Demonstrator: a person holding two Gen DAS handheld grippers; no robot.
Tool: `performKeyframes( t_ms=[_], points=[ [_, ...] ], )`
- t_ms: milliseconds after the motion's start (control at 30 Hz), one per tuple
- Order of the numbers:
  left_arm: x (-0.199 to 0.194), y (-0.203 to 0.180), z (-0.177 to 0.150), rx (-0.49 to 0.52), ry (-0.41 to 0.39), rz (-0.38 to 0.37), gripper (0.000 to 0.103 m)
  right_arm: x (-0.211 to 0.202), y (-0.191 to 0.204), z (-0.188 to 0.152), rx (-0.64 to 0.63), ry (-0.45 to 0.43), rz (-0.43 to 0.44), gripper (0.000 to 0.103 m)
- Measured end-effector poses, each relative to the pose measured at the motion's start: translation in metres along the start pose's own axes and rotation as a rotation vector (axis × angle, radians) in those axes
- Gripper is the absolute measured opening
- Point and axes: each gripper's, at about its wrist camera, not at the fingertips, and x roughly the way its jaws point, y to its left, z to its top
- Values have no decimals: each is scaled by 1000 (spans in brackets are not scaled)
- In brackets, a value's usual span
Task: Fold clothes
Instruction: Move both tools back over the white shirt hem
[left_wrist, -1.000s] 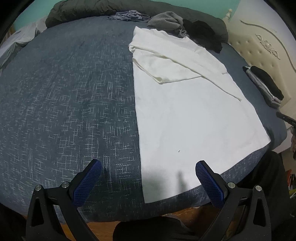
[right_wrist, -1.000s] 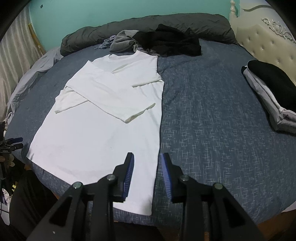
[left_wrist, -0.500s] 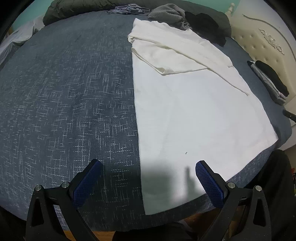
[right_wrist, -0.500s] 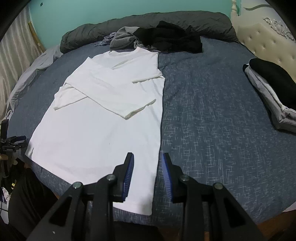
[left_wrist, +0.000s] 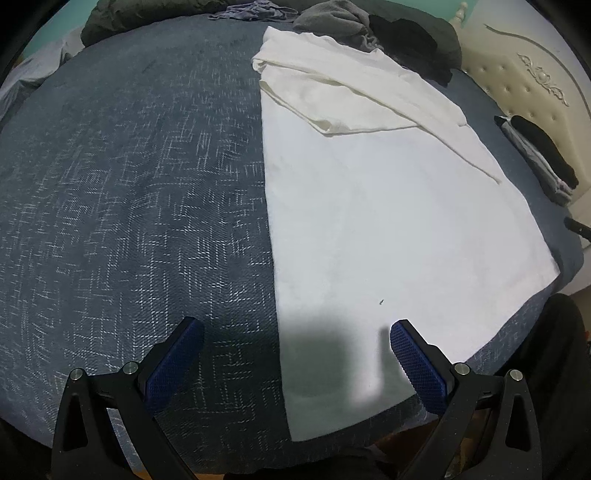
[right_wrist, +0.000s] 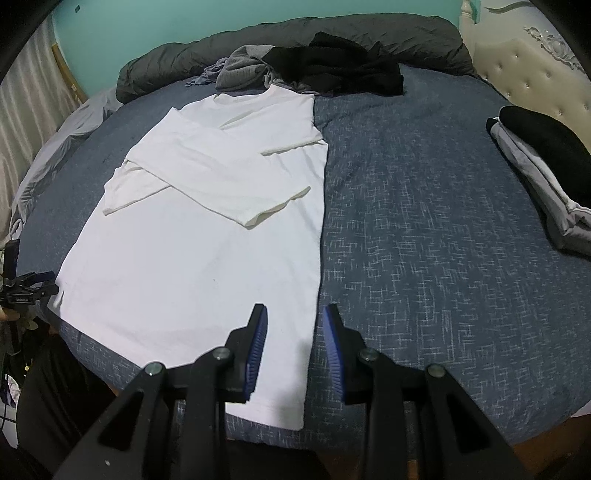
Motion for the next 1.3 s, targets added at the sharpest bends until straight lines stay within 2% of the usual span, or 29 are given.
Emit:
performKeyframes(
  t_ms=[333, 867, 1033, 1067, 1233, 1300],
  points=[
    [6, 5, -1, -25, 28, -18, 103, 5, 1, -1, 3, 11, -2, 31],
    [7, -2, -6, 42, 40, 14, 103, 6, -2, -3, 26, 14, 6, 31],
    [3, -4, -9, 43, 33, -5, 102, 8, -4, -6, 40, 20, 7, 31],
    [2, -5, -10, 48, 34, -12, 101, 9, -5, -6, 44, 21, 7, 31],
    [-1, -5, -10, 71, 35, -21, 80, 11, -14, -8, 86, 25, 14, 31],
    [-2, -1, -10, 62, 33, -24, 76, 11, -16, -8, 101, 25, 15, 31]
  ],
)
